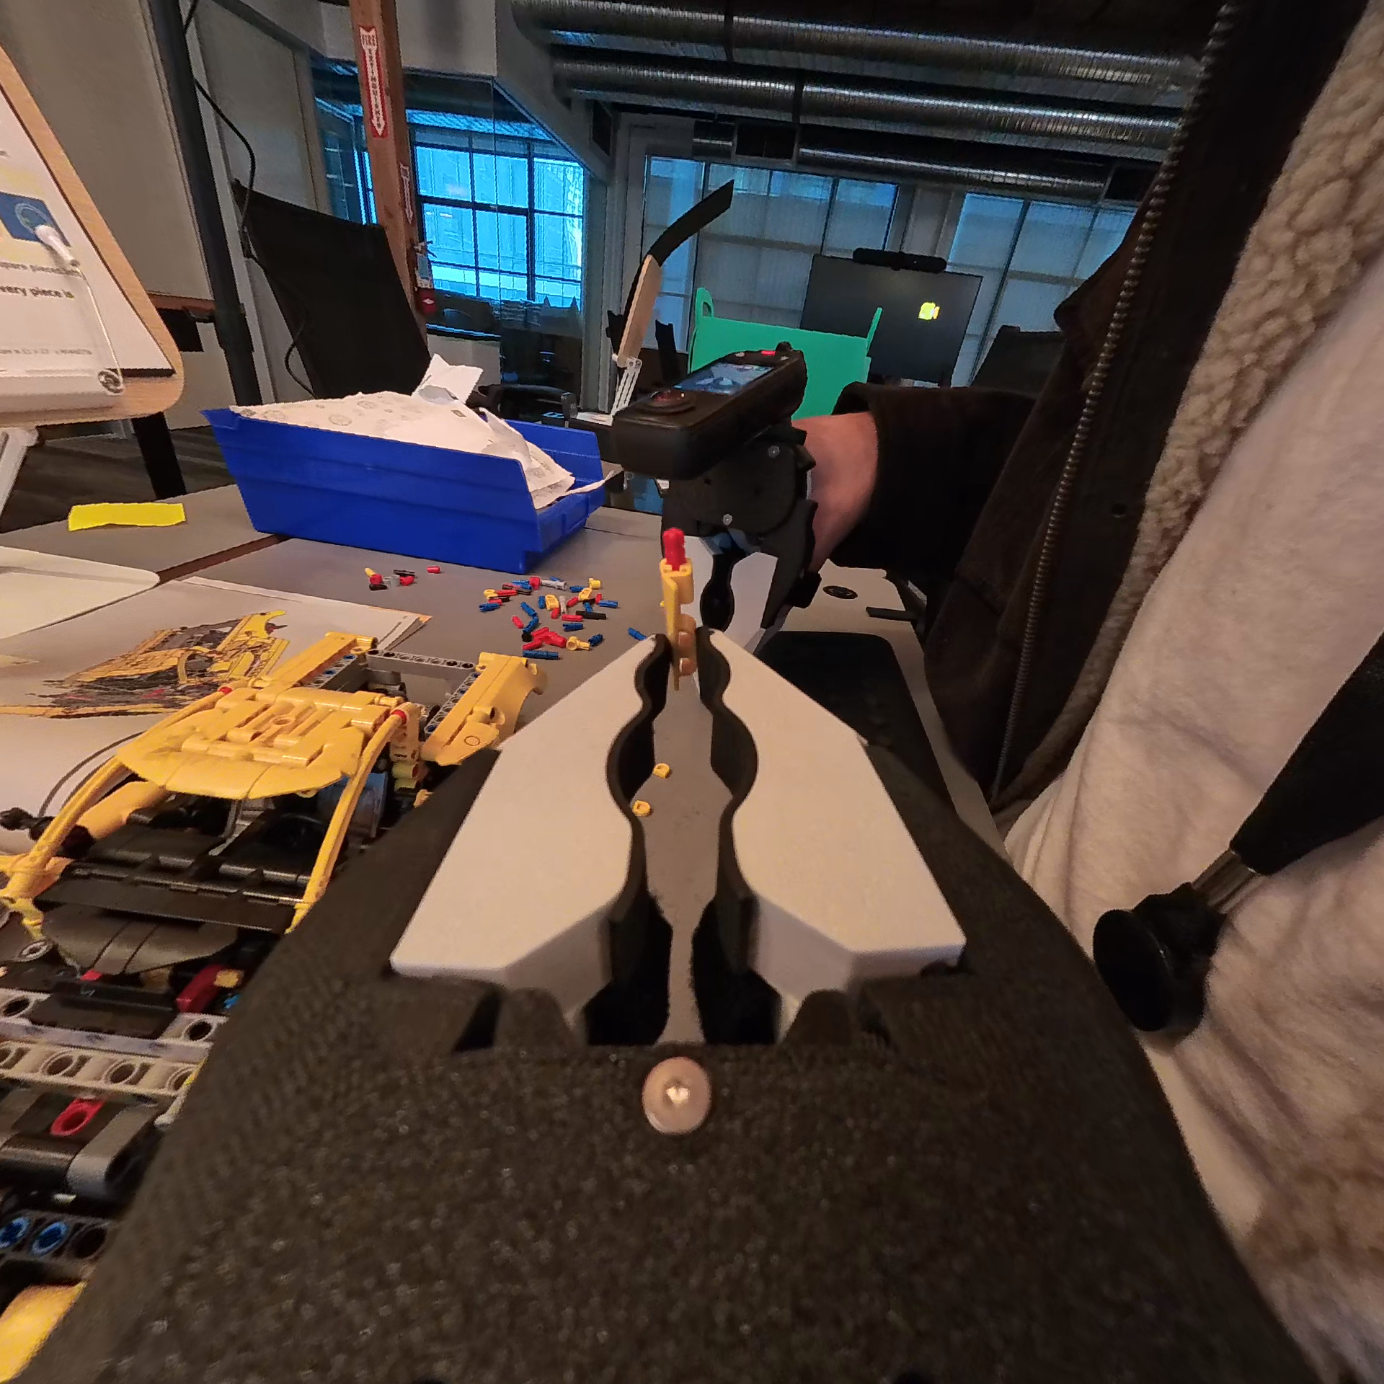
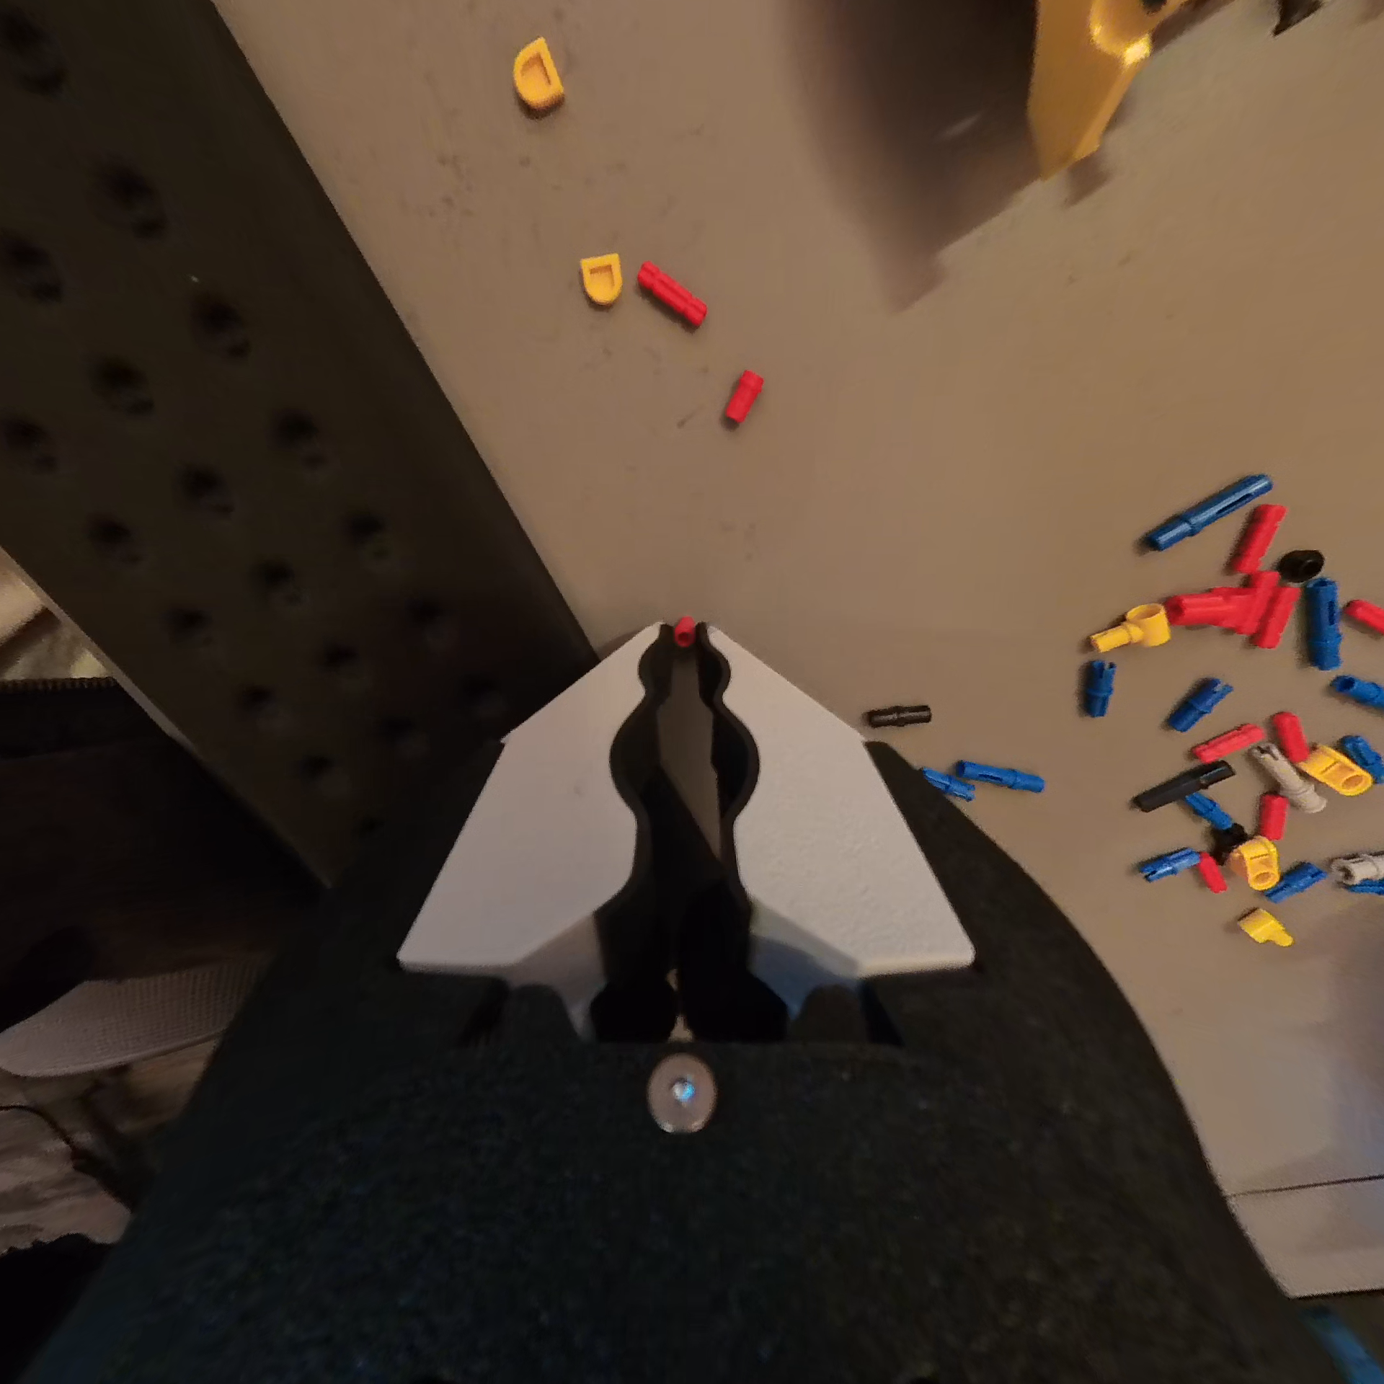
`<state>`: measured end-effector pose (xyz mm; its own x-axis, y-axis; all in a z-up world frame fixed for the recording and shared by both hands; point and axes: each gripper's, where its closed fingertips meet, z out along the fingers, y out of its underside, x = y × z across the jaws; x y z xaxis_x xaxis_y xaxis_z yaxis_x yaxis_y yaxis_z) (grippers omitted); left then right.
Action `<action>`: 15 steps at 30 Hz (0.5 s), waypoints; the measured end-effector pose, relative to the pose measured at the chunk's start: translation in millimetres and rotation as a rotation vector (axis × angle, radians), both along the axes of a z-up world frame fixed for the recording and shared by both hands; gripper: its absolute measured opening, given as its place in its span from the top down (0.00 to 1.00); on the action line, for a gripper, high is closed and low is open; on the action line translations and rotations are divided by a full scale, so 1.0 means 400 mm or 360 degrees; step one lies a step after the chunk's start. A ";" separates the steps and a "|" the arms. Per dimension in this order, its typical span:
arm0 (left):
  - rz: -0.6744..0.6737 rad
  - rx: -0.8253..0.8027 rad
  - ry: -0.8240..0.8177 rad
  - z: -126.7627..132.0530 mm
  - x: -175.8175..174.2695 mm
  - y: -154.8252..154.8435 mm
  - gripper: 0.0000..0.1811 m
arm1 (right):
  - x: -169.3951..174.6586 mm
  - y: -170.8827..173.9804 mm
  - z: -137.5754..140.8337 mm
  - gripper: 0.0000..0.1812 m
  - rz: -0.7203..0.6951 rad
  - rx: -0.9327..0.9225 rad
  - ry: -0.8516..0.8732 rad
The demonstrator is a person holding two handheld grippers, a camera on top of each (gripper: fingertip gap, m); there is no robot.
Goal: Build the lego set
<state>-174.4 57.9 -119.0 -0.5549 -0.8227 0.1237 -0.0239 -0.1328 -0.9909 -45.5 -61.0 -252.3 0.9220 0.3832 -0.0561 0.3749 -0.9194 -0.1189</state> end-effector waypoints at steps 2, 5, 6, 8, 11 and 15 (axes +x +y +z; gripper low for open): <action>-0.0001 0.0002 0.0002 -0.001 0.000 0.000 0.96 | 0.003 0.004 0.003 0.98 0.0001 0.0018 -0.0013; 0.0004 0.0003 -0.0004 0.001 0.000 0.000 0.96 | -0.010 0.036 0.028 0.98 0.0048 0.0147 -0.0006; 0.0010 0.0009 -0.0008 0.001 0.001 0.002 0.96 | -0.025 0.060 0.049 0.98 0.0069 0.0247 0.0029; 0.0016 0.0021 -0.0019 0.001 0.001 0.002 0.96 | -0.087 0.123 0.116 0.98 0.0099 0.0525 0.0232; 0.0004 0.0052 -0.0061 0.007 -0.004 -0.005 0.96 | -0.219 0.211 0.257 0.98 0.0102 0.0961 0.0771; -0.0018 0.0067 -0.0123 0.020 -0.014 -0.013 0.96 | -0.318 0.264 0.315 0.98 0.0141 0.1129 0.1063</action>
<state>-180.1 52.9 -111.1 -0.5707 -0.8199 0.0455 0.0514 -0.0910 -0.9945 -172.5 44.4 -126.4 0.7505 0.5959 -0.2857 0.0938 -0.5241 -0.8465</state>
